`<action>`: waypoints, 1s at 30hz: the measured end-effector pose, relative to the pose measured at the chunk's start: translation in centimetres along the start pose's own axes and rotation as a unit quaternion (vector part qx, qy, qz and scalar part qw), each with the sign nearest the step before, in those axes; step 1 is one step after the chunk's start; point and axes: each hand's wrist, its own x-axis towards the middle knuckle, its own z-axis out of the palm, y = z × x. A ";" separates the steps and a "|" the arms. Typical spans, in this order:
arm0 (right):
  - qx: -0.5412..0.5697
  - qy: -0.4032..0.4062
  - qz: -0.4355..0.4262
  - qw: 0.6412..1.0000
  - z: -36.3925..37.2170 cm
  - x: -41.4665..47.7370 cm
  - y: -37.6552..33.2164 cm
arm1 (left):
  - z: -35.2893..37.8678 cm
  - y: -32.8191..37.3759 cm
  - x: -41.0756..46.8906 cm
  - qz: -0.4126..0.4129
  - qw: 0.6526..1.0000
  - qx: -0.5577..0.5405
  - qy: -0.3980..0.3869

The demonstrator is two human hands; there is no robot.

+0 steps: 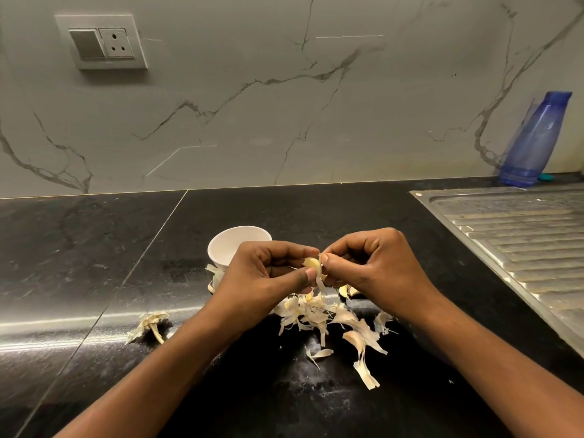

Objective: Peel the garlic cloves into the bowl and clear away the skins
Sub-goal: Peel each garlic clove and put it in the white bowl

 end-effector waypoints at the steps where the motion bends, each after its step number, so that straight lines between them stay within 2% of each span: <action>1: 0.000 -0.001 -0.001 1.000 0.0 0.0 0.0 | 0.0 0.0 0.0 -0.001 1.000 -0.002 0.004; 11: -0.002 0.026 0.013 1.000 -0.4 0.0 0.0 | -0.6 0.5 0.2 -0.020 0.992 -0.115 0.049; 15: 0.004 0.028 0.014 1.000 -0.5 0.1 0.1 | -0.5 0.6 0.2 -0.029 0.990 -0.126 0.054; 18: 0.008 0.021 0.006 1.000 -0.5 0.1 0.3 | -0.5 0.5 0.2 -0.028 0.993 -0.103 0.058; 23: -0.030 -0.034 -0.016 0.999 0.1 0.0 0.5 | -0.4 0.2 0.1 -0.008 0.999 -0.021 0.048; 30: -0.071 -0.050 -0.029 0.996 -0.2 0.1 0.7 | -0.1 -0.1 0.1 0.021 0.998 0.043 0.043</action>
